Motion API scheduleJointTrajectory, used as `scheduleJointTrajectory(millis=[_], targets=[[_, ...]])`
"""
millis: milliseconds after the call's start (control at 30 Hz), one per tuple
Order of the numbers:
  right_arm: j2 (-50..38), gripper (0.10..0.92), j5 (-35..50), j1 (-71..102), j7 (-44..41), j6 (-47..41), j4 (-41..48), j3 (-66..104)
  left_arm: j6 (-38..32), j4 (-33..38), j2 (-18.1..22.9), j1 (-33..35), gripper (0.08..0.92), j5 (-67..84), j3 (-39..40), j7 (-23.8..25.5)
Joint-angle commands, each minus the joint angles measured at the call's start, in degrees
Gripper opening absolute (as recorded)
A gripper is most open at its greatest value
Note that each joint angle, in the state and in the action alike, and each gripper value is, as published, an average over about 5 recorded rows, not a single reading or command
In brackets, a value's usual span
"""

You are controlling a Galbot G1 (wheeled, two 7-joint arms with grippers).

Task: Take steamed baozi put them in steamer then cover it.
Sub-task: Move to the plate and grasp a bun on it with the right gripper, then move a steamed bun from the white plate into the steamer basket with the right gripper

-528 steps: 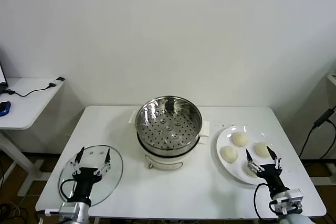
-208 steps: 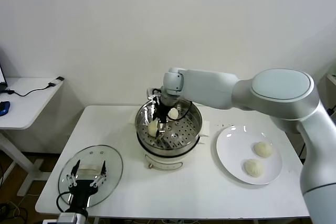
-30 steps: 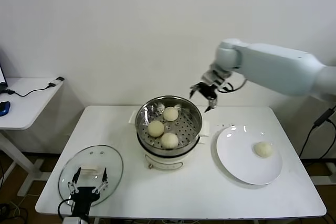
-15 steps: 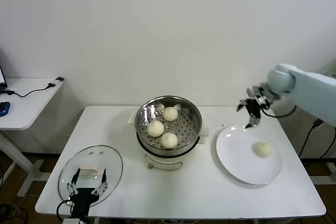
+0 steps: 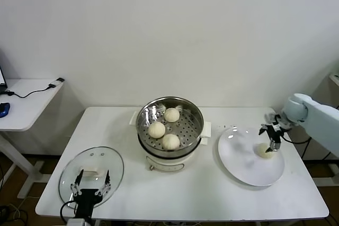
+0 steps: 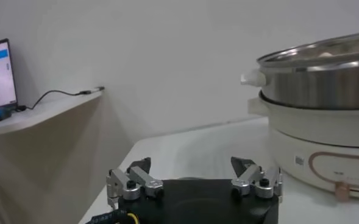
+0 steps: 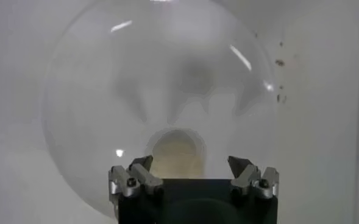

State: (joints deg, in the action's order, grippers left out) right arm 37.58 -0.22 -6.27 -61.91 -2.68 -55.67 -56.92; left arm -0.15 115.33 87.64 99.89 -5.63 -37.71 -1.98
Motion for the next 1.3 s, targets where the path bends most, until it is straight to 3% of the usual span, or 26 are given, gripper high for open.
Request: scheduleJointTrajectory(millis=[33, 567, 967, 1133, 1300], targets=[[1.2, 0.823, -5.5, 7.6, -0.4, 1.3, 5.7, 7.4, 0.2, -0.3, 0.2, -0.2, 0.823, -0.4, 0.1, -0.1], [5.0, 0.819, -3.3, 6.8, -1.2, 2.6, 9.8, 8.0, 0.3, -0.4, 0.4, -0.5, 0.823, -1.0, 0.1, -0.2], [4.8, 0.722, 1.2, 2.7, -1.8, 1.8, 9.1, 3.7, 0.2, -0.2, 0.6, -0.4, 0.823, -1.1, 0.4, -0.3], [5.2, 0.697, 7.2, -4.5, -1.6, 0.4, 7.6, -2.0, 0.0, -0.1, 0.7, -0.3, 0.823, -0.9, 0.5, -0.2], [9.0, 0.688, 19.9, -18.3, -0.9, -2.4, 6.4, -15.4, -0.2, 0.3, 1.1, -0.3, 0.823, -0.7, 0.8, -0.1]])
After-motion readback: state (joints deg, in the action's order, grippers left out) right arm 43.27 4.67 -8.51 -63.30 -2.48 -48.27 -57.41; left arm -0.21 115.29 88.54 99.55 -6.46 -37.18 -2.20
